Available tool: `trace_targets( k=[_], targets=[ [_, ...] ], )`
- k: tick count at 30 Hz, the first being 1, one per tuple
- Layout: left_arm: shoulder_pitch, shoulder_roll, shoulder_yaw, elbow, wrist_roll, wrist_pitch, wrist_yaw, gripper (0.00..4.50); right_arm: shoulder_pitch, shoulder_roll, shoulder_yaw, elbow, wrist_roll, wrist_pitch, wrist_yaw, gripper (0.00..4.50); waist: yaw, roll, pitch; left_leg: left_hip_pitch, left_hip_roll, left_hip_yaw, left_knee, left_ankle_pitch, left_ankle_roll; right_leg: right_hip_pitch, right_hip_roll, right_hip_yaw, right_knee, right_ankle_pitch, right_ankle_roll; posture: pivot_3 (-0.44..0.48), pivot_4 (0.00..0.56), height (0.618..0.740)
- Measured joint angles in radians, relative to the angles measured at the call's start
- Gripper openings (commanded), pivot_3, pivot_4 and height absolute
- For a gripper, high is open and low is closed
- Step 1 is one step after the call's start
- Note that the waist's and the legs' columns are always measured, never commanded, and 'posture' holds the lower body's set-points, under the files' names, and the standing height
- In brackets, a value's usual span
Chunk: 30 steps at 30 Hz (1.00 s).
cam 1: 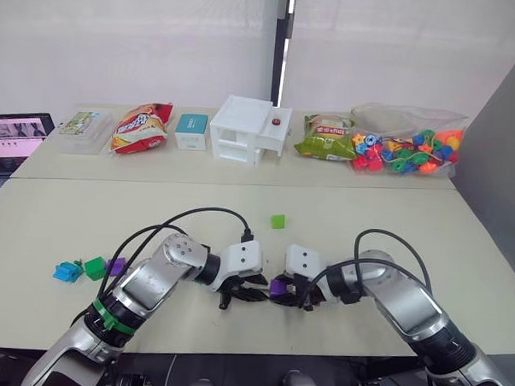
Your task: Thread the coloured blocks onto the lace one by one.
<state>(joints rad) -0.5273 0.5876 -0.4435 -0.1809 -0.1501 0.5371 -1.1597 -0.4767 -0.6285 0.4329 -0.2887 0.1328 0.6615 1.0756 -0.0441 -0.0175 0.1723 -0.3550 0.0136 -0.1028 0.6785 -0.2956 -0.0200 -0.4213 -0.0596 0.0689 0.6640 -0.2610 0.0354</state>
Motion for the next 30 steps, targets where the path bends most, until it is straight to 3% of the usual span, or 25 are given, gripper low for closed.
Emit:
trace_targets(
  k=[1, 7, 16, 24, 30],
  targets=[
    [0.003, 0.007, 0.006, -0.001, -0.003, -0.018, -0.006, 2.59, 0.000, 0.003, 0.005, -0.003, 0.001, 0.000, -0.001, 1.19, 0.001, 0.000, 0.000, 0.000, 0.000, 0.000, 0.000, 0.000, 0.000, 0.000, 0.000, 0.000, 0.000, 0.000, 0.000, 0.000, 0.150, 0.740],
    [0.058, 0.110, 0.103, 0.002, -0.054, -0.069, -0.074, 2.59, 0.004, -0.001, 0.014, -0.010, 0.003, -0.002, -0.007, 1.19, 0.001, 0.000, 0.000, 0.000, 0.000, 0.000, 0.000, 0.000, 0.000, 0.000, 0.000, 0.000, 0.000, 0.000, 0.000, 0.000, 0.150, 0.740],
    [0.107, 0.120, 0.125, 0.118, -0.045, -0.194, -0.075, 2.59, 0.007, -0.011, 0.016, -0.020, 0.008, -0.002, -0.008, 1.19, 0.002, 0.000, 0.000, 0.000, 0.000, 0.000, 0.000, 0.000, 0.000, 0.000, 0.000, 0.000, 0.000, 0.000, 0.000, 0.000, 0.150, 0.740],
    [0.116, 0.068, 0.137, 0.160, -0.042, -0.233, -0.061, 0.08, 0.007, -0.013, 0.016, -0.023, 0.008, 0.000, -0.008, 1.19, 0.003, 0.000, 0.000, 0.000, 0.000, 0.000, 0.000, 0.000, 0.000, 0.000, 0.000, 0.000, 0.000, 0.000, 0.000, 0.000, 0.150, 0.740],
    [0.133, 0.043, 0.135, 0.149, -0.043, -0.231, -0.054, 0.03, 0.007, -0.022, 0.016, -0.029, 0.008, 0.002, -0.007, 1.19, 0.004, 0.000, 0.000, 0.000, 0.000, 0.000, 0.000, 0.000, 0.000, 0.000, 0.000, 0.000, -0.001, 0.000, 0.000, 0.000, 0.150, 0.740]
  ],
)
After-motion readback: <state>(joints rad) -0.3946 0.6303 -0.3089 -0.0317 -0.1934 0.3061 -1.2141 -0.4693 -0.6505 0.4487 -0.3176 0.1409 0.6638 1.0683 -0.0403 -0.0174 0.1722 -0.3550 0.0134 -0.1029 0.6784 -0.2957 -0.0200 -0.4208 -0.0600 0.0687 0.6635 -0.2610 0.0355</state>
